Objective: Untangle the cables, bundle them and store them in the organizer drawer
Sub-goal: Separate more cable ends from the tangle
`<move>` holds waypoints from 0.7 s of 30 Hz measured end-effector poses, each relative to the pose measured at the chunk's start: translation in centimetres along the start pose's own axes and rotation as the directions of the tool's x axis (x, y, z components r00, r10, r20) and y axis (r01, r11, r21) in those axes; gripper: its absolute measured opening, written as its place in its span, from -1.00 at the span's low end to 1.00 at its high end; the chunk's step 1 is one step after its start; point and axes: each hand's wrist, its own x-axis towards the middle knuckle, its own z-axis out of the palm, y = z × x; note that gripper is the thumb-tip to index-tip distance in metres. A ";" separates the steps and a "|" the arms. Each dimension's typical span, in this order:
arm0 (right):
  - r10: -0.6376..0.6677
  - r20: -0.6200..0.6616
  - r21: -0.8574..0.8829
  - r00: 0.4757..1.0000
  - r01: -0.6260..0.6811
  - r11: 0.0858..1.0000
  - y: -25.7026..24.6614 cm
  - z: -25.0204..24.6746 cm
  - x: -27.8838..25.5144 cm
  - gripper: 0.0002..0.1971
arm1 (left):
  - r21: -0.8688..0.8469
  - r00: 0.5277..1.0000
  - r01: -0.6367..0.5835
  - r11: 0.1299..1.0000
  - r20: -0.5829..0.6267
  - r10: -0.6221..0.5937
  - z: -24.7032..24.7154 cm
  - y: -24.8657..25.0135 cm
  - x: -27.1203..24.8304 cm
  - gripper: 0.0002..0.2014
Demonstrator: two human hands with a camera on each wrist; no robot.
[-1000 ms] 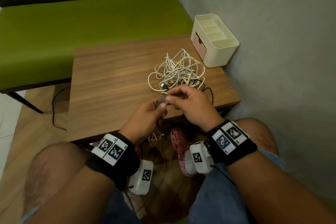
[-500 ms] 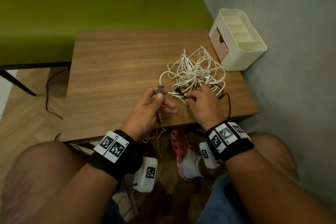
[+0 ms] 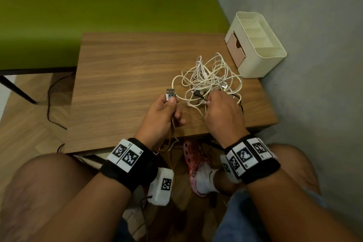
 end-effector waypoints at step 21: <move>0.018 0.175 0.231 0.984 -0.059 0.971 -0.1 -1.9 1.3 -0.84 | 0.107 0.981 -0.193 0.975 -0.010 0.195 3.0 1.4 1.1 -0.82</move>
